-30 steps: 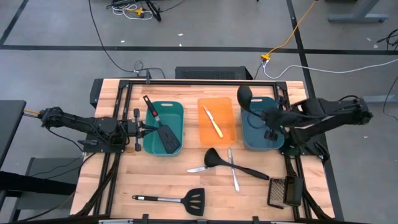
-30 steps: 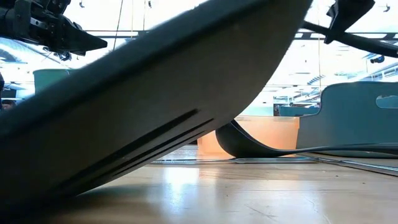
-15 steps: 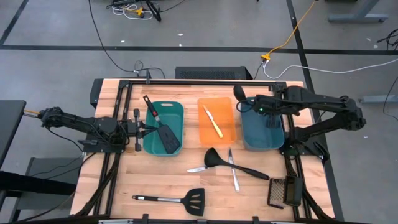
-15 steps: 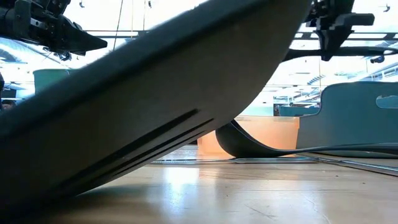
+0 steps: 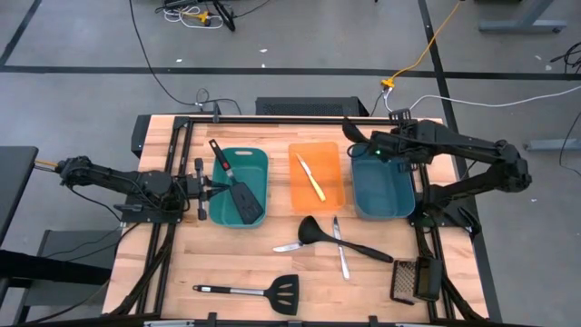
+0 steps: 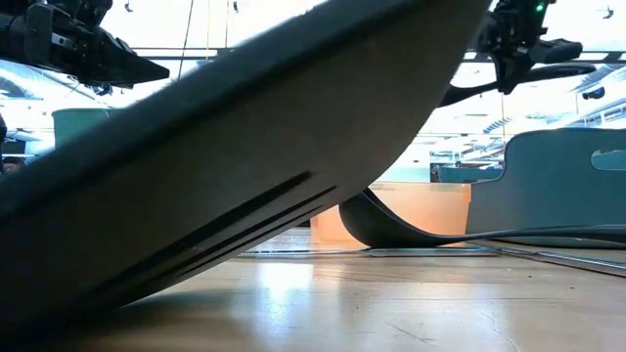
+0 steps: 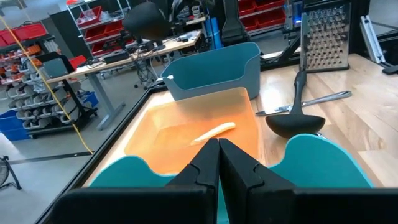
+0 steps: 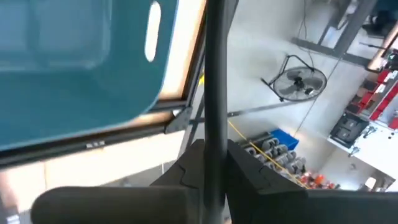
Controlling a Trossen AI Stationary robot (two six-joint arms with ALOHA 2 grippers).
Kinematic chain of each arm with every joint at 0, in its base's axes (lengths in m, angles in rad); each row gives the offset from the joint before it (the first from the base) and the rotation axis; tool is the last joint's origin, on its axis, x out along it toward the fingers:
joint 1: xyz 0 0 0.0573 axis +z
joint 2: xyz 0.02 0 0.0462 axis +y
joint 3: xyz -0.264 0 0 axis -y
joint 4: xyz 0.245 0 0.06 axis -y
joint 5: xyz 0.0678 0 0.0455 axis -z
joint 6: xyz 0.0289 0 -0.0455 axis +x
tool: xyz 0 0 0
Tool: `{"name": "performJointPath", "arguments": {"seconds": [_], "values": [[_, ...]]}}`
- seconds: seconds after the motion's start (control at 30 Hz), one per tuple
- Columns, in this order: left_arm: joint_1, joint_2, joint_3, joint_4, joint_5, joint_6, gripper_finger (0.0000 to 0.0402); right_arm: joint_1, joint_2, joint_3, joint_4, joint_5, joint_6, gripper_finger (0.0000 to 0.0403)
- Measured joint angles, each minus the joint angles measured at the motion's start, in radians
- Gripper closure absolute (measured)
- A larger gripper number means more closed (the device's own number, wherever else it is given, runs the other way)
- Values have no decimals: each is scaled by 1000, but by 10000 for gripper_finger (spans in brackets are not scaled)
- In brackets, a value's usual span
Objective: Pick & Place Kitchen Items
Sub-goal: Put the bottom black serving spoon into the blue bin
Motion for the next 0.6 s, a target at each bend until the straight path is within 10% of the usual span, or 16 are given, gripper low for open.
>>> {"name": "performJointPath", "arguments": {"seconds": [0.6], "values": [[0,0,0,-1,0,26,386,-54,-2,-222,-4,123,-220,362]]}}
